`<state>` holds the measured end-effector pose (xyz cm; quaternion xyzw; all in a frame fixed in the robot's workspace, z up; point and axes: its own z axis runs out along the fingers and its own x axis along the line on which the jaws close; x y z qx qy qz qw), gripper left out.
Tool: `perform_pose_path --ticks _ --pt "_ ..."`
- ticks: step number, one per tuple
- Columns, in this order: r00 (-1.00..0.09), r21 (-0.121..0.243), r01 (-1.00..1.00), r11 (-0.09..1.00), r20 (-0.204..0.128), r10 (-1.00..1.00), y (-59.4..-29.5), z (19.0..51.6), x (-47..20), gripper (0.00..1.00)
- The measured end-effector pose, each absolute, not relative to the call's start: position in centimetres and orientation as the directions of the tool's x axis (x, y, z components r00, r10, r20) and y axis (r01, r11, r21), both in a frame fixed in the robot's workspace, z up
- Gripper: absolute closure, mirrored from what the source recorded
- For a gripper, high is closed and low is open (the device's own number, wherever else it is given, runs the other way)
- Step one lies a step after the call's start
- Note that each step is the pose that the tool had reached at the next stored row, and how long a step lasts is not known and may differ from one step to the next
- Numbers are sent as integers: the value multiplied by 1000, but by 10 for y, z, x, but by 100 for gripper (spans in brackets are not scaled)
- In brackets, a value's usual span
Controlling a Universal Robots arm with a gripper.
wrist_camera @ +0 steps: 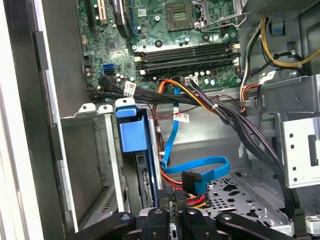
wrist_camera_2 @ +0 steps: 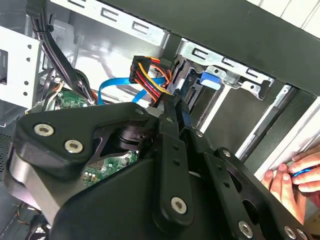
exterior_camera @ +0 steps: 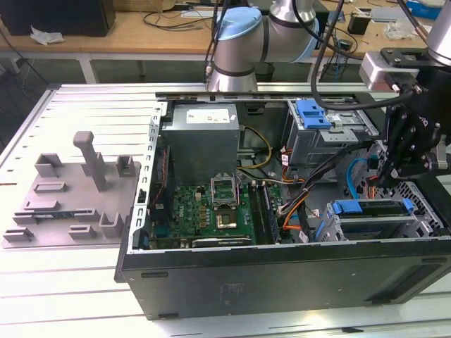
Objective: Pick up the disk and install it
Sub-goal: 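Insert the first disk wire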
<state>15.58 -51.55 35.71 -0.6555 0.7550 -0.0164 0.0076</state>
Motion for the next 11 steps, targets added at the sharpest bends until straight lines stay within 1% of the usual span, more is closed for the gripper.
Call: perform_pose_path --ticks 3,11 --pt "-136 -34 -990 135 7 -991 -520 357 156 84" --pt "-125 -30 -992 125 -16 -992 -527 357 156 84"
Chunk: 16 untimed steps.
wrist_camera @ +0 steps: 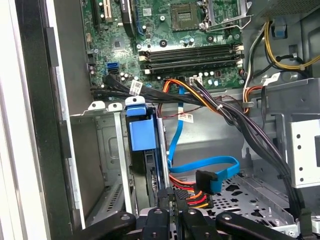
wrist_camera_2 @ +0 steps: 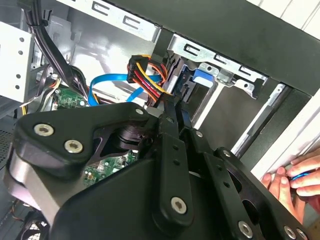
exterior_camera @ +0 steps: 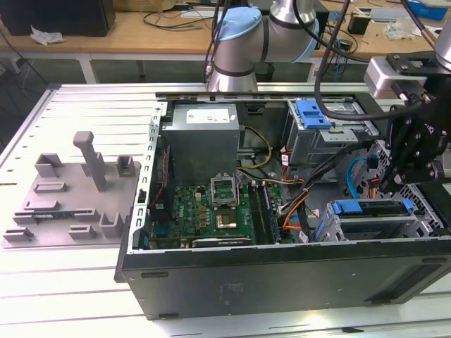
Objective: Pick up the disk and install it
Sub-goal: 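Insert the first disk wire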
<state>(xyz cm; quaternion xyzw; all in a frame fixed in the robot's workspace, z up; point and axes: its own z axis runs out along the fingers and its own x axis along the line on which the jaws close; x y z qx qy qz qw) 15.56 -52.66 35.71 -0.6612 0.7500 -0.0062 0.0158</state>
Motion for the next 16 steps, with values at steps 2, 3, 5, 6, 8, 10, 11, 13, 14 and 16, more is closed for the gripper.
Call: perform_pose_path --ticks 2,3,5,6,8,10,11,13,14,16 --pt "-123 -29 -992 124 -19 -992 -527 357 156 84" --pt "-122 -27 -992 122 -24 -992 -528 357 156 84" --pt "-119 -23 -993 119 -28 -993 -528 357 156 84" --pt "-118 -22 -993 118 -28 -993 -528 357 156 84" --pt "-118 -22 -993 118 -28 -993 -528 357 156 84" --pt "-118 -22 -993 118 -28 -993 -528 357 156 84" --pt "-117 -22 -993 118 -28 -993 -528 357 156 84" --pt "-117 -19 -993 118 -27 -993 -529 357 156 84" --pt "-118 -13 -993 118 -27 -993 -529 357 157 84" --pt "-118 1 -993 118 -25 -993 -530 357 159 84"
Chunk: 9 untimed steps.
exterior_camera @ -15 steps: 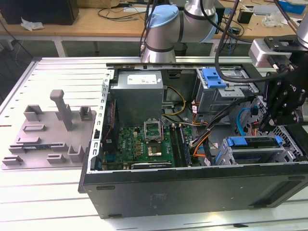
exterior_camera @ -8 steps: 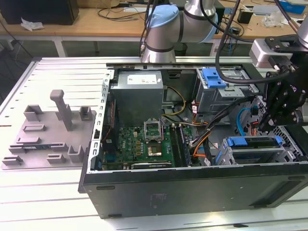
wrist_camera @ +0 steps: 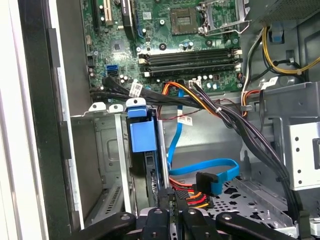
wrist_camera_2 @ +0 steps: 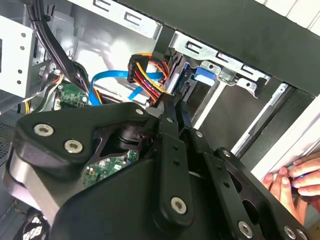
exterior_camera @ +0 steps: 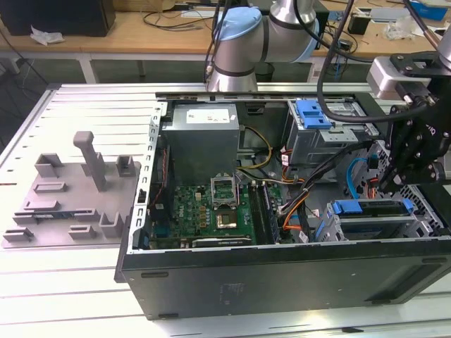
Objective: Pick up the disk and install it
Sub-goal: 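Insert the first disk wire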
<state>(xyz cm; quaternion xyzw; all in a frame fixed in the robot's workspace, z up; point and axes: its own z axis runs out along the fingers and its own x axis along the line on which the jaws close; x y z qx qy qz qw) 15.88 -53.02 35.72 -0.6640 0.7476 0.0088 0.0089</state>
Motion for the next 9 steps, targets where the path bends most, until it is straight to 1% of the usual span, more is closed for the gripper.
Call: perform_pose_path --ticks 1,9 --pt "-118 6 -993 118 -24 -993 -530 357 159 84" --pt "-118 7 -993 118 -25 -993 -531 357 159 84"
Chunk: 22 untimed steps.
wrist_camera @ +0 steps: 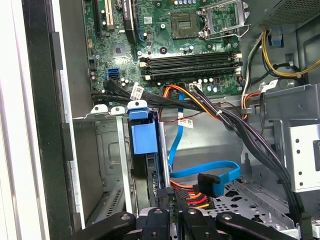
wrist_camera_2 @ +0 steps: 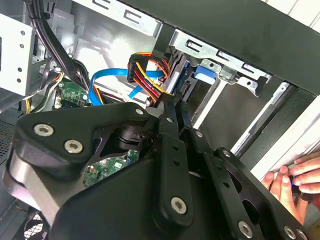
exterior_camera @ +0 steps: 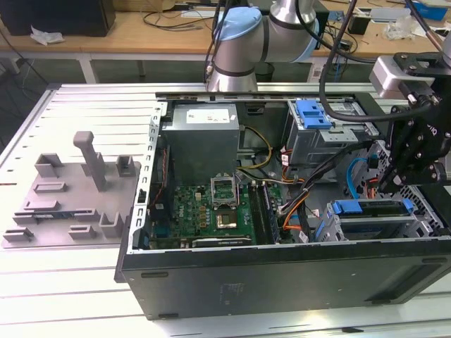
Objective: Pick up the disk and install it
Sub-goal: 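Insert the first disk wire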
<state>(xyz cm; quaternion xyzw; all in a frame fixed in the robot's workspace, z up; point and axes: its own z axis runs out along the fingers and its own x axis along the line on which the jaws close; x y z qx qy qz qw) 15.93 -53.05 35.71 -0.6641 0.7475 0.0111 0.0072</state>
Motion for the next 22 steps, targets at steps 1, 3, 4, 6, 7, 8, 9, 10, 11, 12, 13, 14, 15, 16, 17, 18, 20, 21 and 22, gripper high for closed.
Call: perform_pose_path --ticks 1,3,4,6,7,8,9,10,11,12,13,14,15,16,17,18,20,21,22 --pt "-118 7 -993 118 -25 -993 -531 357 159 84" --pt "-118 7 -993 118 -25 -993 -531 357 161 84" --pt "-118 7 -993 117 -26 -993 -531 357 162 84" --pt "-117 9 -993 117 -25 -993 -531 357 163 84" --pt "-116 9 -993 116 -25 -993 -531 357 163 84" --pt "-114 10 -993 114 -25 -993 -531 357 163 84" --pt "-107 10 -994 107 -25 -994 -531 357 163 84" --pt "-102 10 -995 102 -25 -994 -531 357 163 84" --pt "-96 10 -995 96 -26 -995 -531 357 163 84" --pt "-85 10 -996 84 -26 -996 -531 356 163 84" --pt "-72 10 -997 72 -27 -997 -531 356 163 84" --pt "-54 10 -999 54 -28 -998 -531 356 163 84" --pt "-51 10 -999 51 -28 -998 -531 356 163 84" --pt "-50 10 -999 50 -28 -998 -531 356 163 84" --pt "-50 10 -999 50 -28 -998 -531 356 163 84" --pt "-50 10 -999 50 -28 -998 -531 356 163 84" --pt "-50 10 -999 50 -28 -998 -532 356 163 84" --pt "-50 10 -999 50 -28 -998 -532 356 163 84" --pt "-50 10 -999 50 -28 -998 -533 356 163 84"
